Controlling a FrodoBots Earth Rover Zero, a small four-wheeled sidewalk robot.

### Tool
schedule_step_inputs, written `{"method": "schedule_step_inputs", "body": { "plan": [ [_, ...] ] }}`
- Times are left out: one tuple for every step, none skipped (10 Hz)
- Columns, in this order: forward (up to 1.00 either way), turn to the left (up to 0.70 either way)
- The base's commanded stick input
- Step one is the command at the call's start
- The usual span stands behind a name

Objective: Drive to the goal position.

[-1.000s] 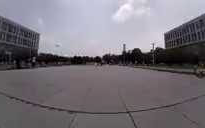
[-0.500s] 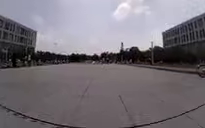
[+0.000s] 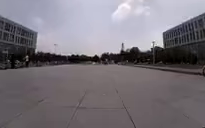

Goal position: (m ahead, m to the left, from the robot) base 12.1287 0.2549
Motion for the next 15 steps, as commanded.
{"method": "schedule_step_inputs", "body": {
  "plan": [
    [0.7, 0.0],
    [0.7, 0.0],
    [0.7, 0.0],
    [0.7, -0.07],
    [0.7, -0.13],
    [0.7, -0.04],
    [0.7, 0.0],
    [0.7, 0.0],
    [0.7, 0.0],
    [0.7, 0.0],
    [0.7, 0.0],
    [0.7, 0.0],
    [0.7, 0.0],
    [0.7, 0.0],
    [0.7, 0.0]
  ]
}}
